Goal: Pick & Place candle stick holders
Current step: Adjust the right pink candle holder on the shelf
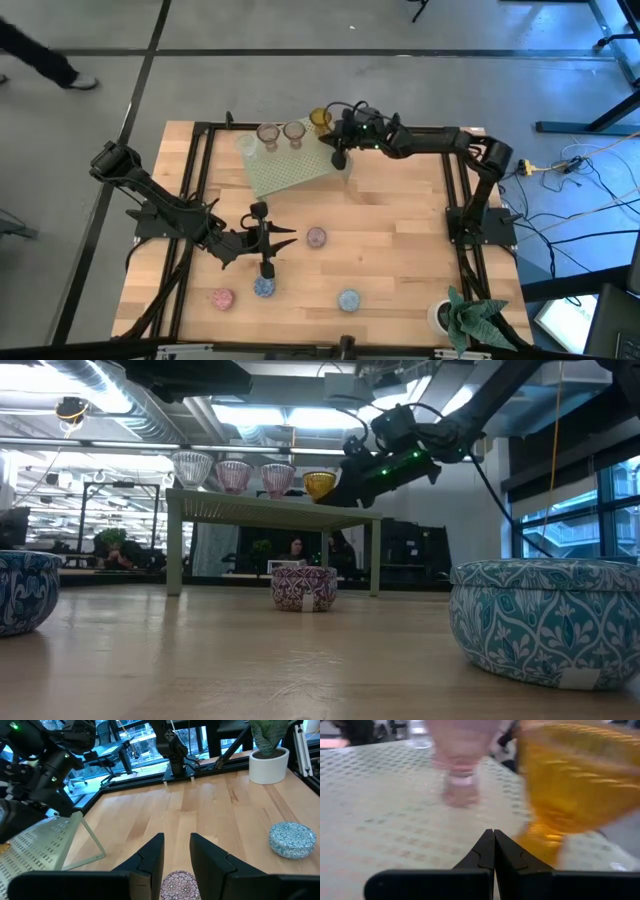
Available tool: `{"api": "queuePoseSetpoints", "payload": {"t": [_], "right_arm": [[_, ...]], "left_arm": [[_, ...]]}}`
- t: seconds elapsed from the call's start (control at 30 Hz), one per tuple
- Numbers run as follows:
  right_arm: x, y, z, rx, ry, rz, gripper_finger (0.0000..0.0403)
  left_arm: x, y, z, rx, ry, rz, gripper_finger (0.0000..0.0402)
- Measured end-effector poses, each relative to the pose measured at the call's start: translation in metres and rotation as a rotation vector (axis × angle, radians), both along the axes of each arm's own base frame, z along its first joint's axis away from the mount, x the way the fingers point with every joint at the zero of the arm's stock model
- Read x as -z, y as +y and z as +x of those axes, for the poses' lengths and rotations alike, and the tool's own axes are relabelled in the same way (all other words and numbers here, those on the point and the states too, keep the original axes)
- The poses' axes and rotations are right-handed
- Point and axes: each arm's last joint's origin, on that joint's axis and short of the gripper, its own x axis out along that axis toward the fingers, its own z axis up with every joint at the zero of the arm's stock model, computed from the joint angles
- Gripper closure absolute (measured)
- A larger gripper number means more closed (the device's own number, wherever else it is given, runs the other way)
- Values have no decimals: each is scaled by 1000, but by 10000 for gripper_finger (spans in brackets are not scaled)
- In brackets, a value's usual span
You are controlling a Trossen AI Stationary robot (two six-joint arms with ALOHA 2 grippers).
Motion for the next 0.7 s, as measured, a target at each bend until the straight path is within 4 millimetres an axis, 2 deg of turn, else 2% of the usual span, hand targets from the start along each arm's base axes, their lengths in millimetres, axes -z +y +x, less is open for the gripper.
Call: {"api": "queuePoseSetpoints", "payload": {"t": [0.43,0.7], "right_arm": [[-9,62,27,-44,-34,-40,403],[-14,82,35,27,-99,-50,403]], "left_arm": [[0,0,0,-4,-1,3,313],[-3,2,0,-92,-14,48,313]]}}
